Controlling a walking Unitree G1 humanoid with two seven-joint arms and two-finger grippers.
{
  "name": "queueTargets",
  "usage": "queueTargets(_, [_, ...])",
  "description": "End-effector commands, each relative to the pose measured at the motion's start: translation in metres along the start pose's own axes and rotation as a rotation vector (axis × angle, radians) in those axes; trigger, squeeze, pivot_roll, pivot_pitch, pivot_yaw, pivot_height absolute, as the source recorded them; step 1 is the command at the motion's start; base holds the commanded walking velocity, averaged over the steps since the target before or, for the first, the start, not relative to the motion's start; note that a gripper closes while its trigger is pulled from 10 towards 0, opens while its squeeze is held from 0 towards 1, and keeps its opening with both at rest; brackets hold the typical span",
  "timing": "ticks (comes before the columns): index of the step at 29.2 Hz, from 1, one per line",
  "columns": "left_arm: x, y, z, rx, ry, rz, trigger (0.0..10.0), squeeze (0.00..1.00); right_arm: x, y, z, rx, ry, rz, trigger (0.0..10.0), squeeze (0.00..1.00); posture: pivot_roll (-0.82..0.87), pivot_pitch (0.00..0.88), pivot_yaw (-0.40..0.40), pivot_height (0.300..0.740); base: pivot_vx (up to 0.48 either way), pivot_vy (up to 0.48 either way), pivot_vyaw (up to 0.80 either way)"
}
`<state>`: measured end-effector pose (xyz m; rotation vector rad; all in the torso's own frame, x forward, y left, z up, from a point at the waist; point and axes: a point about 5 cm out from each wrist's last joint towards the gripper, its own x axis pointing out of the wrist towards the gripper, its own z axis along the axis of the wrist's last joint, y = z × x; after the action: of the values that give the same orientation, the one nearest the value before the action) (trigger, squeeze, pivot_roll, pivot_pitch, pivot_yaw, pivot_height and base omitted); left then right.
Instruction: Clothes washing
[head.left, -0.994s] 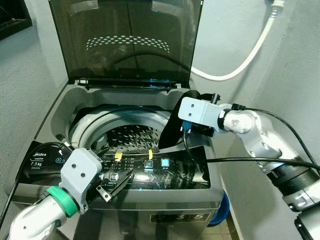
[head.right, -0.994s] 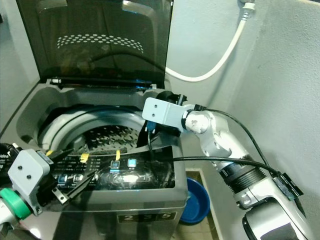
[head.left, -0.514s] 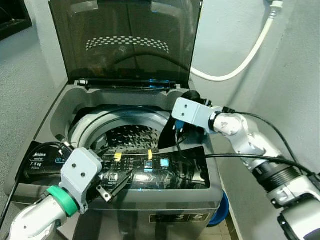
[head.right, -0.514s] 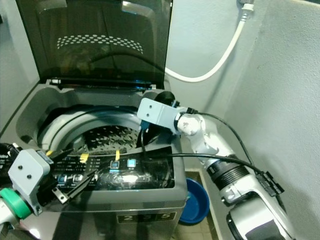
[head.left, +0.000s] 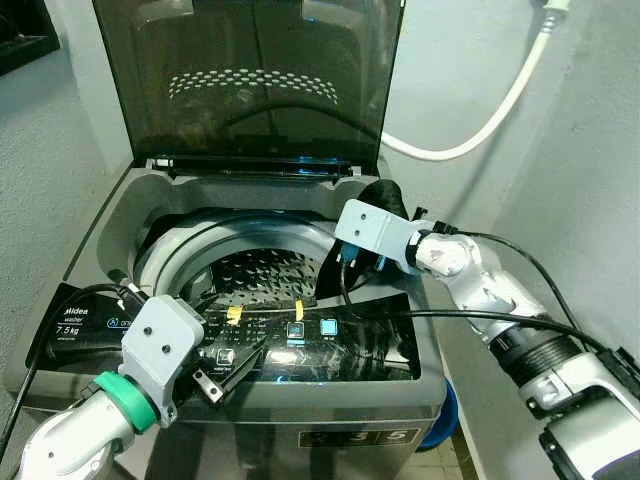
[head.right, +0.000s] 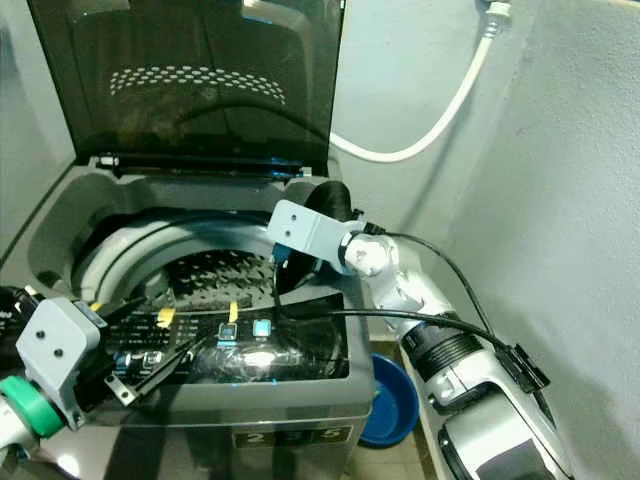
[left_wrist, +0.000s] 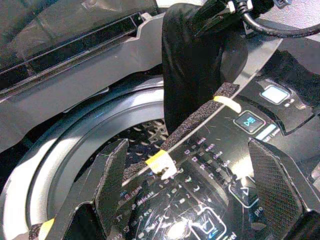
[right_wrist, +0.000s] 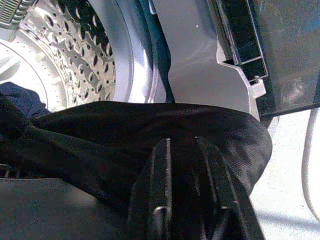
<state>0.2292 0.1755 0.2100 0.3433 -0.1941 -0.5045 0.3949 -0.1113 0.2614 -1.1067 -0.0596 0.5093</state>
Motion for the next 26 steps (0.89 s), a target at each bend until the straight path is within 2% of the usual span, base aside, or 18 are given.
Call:
queueTargets(1, [0.000,-0.001,-0.004,-0.002,0.024,0.000,10.0,0.00,0.001,0.003,-0.009,0.019,0.036,0.010,0.0,0.00,0.12,0.074,0.028,0.740,0.000,0.000,0.00])
queueTargets(12, [0.000,-0.001,-0.004,-0.004,0.023,0.003,10.0,0.00,0.001,-0.005,-0.004,0.056,0.018,-0.029,0.0,0.00,0.12,0.081,0.025,0.740,0.000,0.000,0.00])
queueTargets(13, [0.001,0.000,-0.004,-0.003,0.019,0.007,10.0,0.00,0.000,-0.018,0.008,0.168,-0.067,-0.116,0.0,0.00,0.12,0.087,0.026,0.740,0.000,0.000,0.00])
queueTargets(14, [0.001,0.000,-0.004,-0.003,0.018,0.008,10.0,0.00,-0.001,-0.025,0.013,0.214,-0.101,-0.148,0.0,0.00,0.12,0.087,0.026,0.740,0.000,0.000,0.00])
queueTargets(18, [0.002,0.000,-0.004,-0.003,0.016,0.008,10.0,0.00,-0.003,-0.032,0.021,0.269,-0.147,-0.177,0.0,0.00,0.12,0.088,0.026,0.740,0.000,0.000,0.00])
queueTargets(19, [0.002,0.001,-0.003,-0.002,0.016,0.007,10.0,0.00,-0.007,-0.043,0.048,0.473,-0.318,-0.171,0.0,0.00,0.12,0.087,0.028,0.740,0.000,0.000,0.00])
queueTargets(20, [0.002,0.001,-0.003,-0.002,0.016,0.007,10.0,0.00,-0.007,-0.043,0.048,0.473,-0.318,-0.171,0.0,0.00,0.12,0.087,0.028,0.740,0.000,0.000,0.00])
queueTargets(21, [0.002,0.001,-0.003,-0.002,0.016,0.007,10.0,0.00,-0.010,-0.047,0.059,0.550,-0.393,-0.161,0.0,0.00,0.12,0.087,0.028,0.740,0.000,0.000,0.00])
queueTargets(22, [0.002,0.001,-0.003,-0.002,0.016,0.007,10.0,0.00,-0.010,-0.047,0.059,0.550,-0.393,-0.161,0.0,0.00,0.12,0.087,0.028,0.740,0.000,0.000,0.00])
queueTargets(23, [0.002,0.001,-0.003,-0.002,0.016,0.007,10.0,0.00,-0.012,-0.049,0.065,0.594,-0.439,-0.154,0.0,0.00,0.12,0.087,0.028,0.740,0.000,0.000,0.00])
queueTargets(24, [0.002,0.001,-0.003,-0.001,0.015,0.007,10.0,0.00,-0.019,-0.057,0.081,0.689,-0.553,-0.138,0.0,0.00,0.12,0.086,0.029,0.740,0.000,0.000,0.00])
queueTargets(26, [0.003,0.002,-0.003,0.000,0.015,0.008,10.0,0.00,-0.031,-0.069,0.103,0.805,-0.722,-0.101,0.0,0.00,0.12,0.085,0.029,0.740,0.000,0.000,0.00])
